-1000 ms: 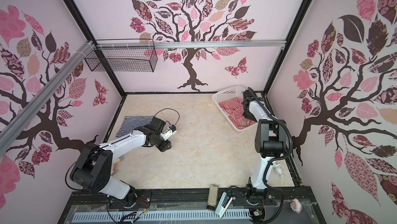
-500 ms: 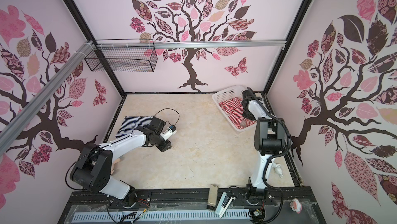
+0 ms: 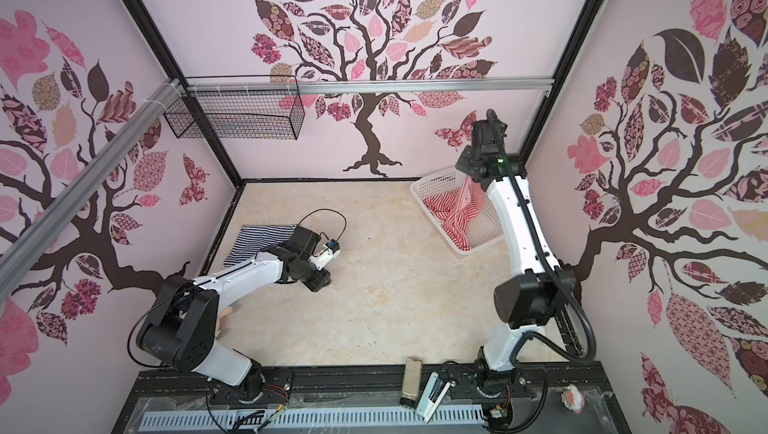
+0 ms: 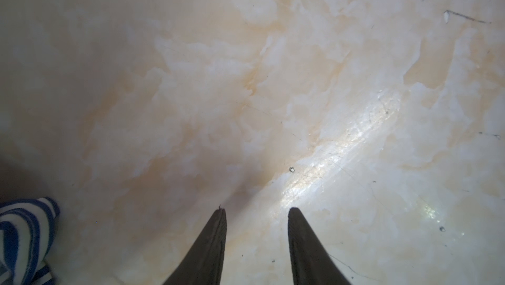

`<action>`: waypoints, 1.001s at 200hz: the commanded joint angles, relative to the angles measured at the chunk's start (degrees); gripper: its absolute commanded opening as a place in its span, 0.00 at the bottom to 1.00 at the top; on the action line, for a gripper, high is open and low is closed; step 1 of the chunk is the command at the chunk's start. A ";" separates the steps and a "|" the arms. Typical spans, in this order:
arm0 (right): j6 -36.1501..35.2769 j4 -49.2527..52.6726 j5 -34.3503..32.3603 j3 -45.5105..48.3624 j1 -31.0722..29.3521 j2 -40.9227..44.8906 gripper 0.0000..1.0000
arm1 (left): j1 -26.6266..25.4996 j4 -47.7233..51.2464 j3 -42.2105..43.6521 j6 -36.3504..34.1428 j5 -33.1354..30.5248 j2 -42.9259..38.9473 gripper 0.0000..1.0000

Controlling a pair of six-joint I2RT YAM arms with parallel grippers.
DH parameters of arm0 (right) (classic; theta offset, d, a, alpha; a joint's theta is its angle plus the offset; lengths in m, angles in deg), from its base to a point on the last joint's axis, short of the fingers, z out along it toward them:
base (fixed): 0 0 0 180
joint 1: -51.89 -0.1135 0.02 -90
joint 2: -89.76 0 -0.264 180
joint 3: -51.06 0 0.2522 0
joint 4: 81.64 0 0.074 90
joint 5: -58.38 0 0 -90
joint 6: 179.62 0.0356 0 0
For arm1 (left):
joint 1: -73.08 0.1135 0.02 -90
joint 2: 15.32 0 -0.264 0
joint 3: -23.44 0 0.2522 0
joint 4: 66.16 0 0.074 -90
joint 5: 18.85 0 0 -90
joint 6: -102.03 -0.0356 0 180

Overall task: Fold and stack the tank tops
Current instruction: 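Lift the red striped tank top out of the basket and drop it on the table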

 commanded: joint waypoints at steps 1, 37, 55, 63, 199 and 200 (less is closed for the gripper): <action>1.56 -2.76 9.61 -5.49 -4.13 8.28 0.00 | 1.03 -1.96 0.49 1.50 -1.08 -1.16 0.42; 9.86 -18.26 31.35 0.58 -5.17 17.71 0.00 | 3.34 -2.72 0.61 2.42 -0.39 -1.55 0.42; 14.08 -26.36 37.68 8.51 -5.31 22.08 0.00 | 4.29 -2.85 0.70 2.68 -0.04 -1.22 0.42; 16.08 -31.06 40.26 12.83 -5.40 24.08 0.00 | 4.58 -2.90 0.68 2.75 0.13 -1.00 0.42; 13.89 -35.85 30.66 48.51 -8.91 6.72 0.00 | 4.96 -0.70 -0.14 2.06 1.82 2.49 0.42; 13.76 -35.76 30.30 48.36 -8.91 6.35 0.00 | 4.96 -0.70 -0.08 2.03 1.82 2.44 0.42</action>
